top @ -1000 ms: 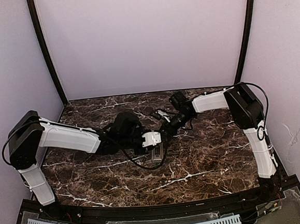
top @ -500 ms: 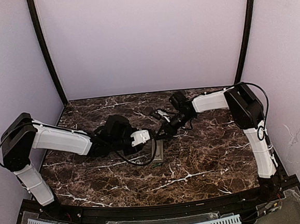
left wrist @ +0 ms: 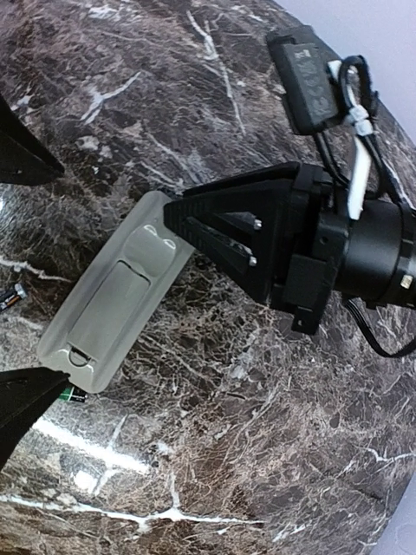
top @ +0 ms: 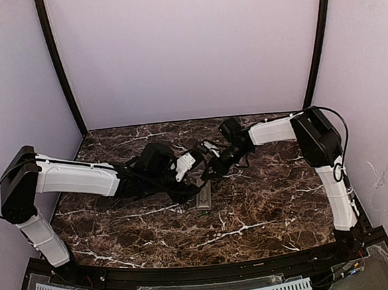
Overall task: Load the batteries into the remote control
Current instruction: Adjust the remote control at the center of the board.
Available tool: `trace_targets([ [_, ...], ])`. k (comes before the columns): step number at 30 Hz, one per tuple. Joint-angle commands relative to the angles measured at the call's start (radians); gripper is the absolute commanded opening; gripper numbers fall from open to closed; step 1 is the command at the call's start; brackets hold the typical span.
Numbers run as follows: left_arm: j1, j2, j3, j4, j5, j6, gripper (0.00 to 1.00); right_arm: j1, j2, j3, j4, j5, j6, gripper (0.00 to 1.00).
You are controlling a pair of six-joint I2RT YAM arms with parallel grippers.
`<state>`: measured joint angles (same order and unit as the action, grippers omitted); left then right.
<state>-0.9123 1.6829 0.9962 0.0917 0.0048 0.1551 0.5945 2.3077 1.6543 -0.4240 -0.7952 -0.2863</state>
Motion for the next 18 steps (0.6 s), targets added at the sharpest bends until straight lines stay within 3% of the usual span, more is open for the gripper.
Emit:
trace_targets([
  [1, -0.012, 0.002, 0.024, -0.108, -0.023, -0.259, 0.72, 0.003, -0.008, -0.049, -0.071, 0.095, 0.048, 0.23],
  [5, -0.028, 0.011, 0.042, -0.135, -0.028, -0.345, 0.71, 0.003, -0.028, -0.085, -0.055, 0.079, 0.055, 0.23],
  [12, -0.044, 0.067, 0.088, -0.168, -0.022, -0.358, 0.72, 0.002, -0.06, -0.124, -0.056, 0.076, 0.062, 0.23],
  [18, -0.045, 0.123, 0.156, -0.228, -0.009, -0.357, 0.66, 0.001, -0.09, -0.181, -0.051, 0.112, 0.092, 0.23],
])
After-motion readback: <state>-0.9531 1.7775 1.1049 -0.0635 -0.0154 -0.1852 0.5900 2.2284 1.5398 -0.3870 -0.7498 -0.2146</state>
